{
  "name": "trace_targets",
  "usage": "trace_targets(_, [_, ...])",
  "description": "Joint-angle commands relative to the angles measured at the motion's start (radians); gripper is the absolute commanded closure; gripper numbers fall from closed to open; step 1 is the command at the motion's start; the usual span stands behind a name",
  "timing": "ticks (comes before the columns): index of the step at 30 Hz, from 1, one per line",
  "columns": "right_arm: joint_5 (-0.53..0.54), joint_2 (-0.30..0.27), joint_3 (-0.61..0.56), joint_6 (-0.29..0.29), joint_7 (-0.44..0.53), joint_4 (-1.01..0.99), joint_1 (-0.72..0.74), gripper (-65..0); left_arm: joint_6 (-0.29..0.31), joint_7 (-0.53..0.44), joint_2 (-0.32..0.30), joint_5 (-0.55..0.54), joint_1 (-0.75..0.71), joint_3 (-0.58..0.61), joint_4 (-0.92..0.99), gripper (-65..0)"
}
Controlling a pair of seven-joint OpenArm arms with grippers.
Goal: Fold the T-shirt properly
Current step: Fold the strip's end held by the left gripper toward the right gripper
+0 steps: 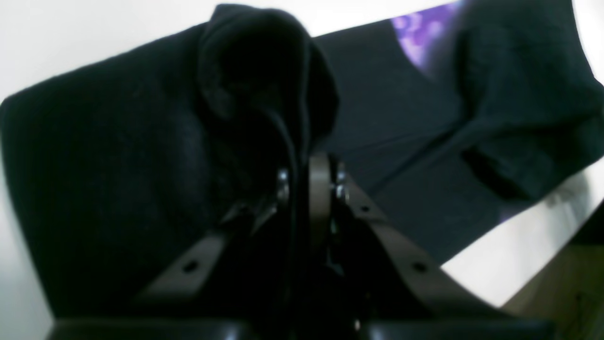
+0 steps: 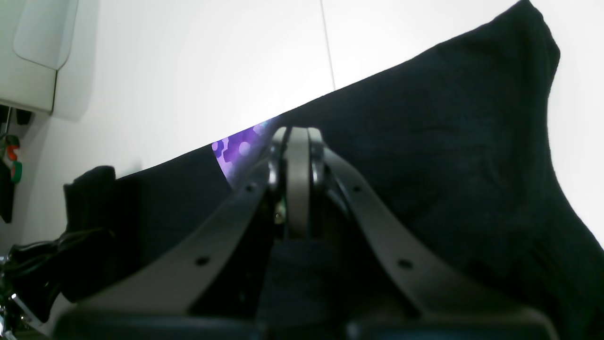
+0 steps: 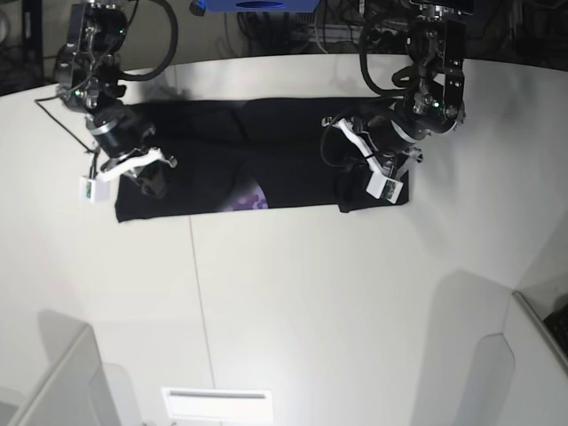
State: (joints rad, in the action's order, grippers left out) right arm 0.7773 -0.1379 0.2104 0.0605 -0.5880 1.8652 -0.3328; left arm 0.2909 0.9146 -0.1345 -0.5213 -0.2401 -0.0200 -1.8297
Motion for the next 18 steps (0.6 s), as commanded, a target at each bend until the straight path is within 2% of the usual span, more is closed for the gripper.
trace_targets(1, [0.011, -0.012, 0.008, 0.003, 0.021, 0.017, 0.005, 0.0, 0.008, -0.001, 0.016, -0.012, 0.017, -0.007, -0.017, 0.0])
trace_targets(8, [0.011, -0.012, 0.008, 0.003, 0.021, 0.017, 0.004, 0.0, 0.008, 0.062, 0.072, -0.007, 0.054, 0.004, -0.015, 0.0])
trace_targets(14, [0.011, -0.012, 0.008, 0.003, 0.021, 0.017, 0.004, 0.0, 0.008, 0.064, 0.077, -0.012, 0.057, 0.005, -0.014, 0.0])
trace_targets(18, [0.011, -0.012, 0.008, 0.003, 0.021, 0.017, 0.007, 0.0, 0.008, 0.064, 0.075, -0.009, 0.068, 0.051, -0.012, 0.0])
